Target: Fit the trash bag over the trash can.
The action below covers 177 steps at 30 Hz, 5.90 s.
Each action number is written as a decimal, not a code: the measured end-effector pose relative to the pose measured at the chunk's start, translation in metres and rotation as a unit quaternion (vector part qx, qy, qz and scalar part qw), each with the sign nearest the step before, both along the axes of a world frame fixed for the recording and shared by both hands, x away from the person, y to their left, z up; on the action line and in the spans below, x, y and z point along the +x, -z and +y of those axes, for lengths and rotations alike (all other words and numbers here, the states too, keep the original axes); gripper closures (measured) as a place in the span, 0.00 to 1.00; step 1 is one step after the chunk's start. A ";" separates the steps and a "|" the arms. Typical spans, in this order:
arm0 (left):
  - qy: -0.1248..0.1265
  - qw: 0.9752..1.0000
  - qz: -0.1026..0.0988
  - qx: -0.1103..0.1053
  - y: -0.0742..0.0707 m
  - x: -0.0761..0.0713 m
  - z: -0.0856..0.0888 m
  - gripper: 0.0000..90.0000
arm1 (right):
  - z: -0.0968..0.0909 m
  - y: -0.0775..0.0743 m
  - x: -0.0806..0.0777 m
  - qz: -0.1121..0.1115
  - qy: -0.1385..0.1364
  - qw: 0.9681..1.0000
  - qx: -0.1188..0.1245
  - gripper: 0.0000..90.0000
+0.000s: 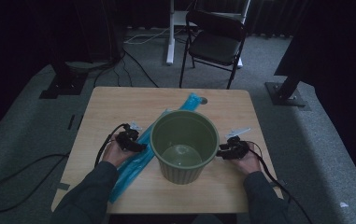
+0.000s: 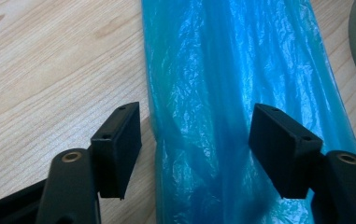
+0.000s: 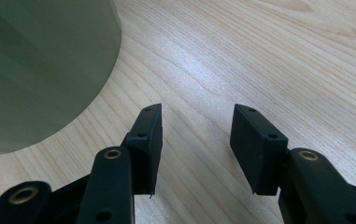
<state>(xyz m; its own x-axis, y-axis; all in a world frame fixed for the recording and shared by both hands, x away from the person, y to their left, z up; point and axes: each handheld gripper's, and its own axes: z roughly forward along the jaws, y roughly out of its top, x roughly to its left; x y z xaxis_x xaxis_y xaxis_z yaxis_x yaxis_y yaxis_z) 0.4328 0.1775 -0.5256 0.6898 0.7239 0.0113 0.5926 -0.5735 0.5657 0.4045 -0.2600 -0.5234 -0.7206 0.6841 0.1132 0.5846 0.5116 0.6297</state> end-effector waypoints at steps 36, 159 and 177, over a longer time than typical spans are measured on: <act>0.025 0.997 -0.019 -0.077 -0.030 -0.002 0.009 0.99 | 0.009 -0.003 -0.004 -0.007 -0.023 1.000 0.014 0.68; 0.215 0.946 -0.143 -0.198 -0.257 -0.028 -0.084 0.99 | 0.042 -0.007 0.006 0.019 -0.107 0.993 0.049 0.74; 0.239 0.938 -0.137 -0.211 -0.261 -0.032 -0.119 0.99 | 0.048 -0.007 0.007 0.019 -0.111 0.993 0.047 0.73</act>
<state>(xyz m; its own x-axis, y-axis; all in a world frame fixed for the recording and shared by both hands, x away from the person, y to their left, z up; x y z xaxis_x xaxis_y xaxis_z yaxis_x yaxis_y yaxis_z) 0.4009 0.0587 -0.2649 0.9501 0.3115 0.0171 0.1239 -0.4271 0.8957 0.4113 -0.2117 -0.5165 -0.8460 0.4945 0.1994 0.4891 0.5707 0.6597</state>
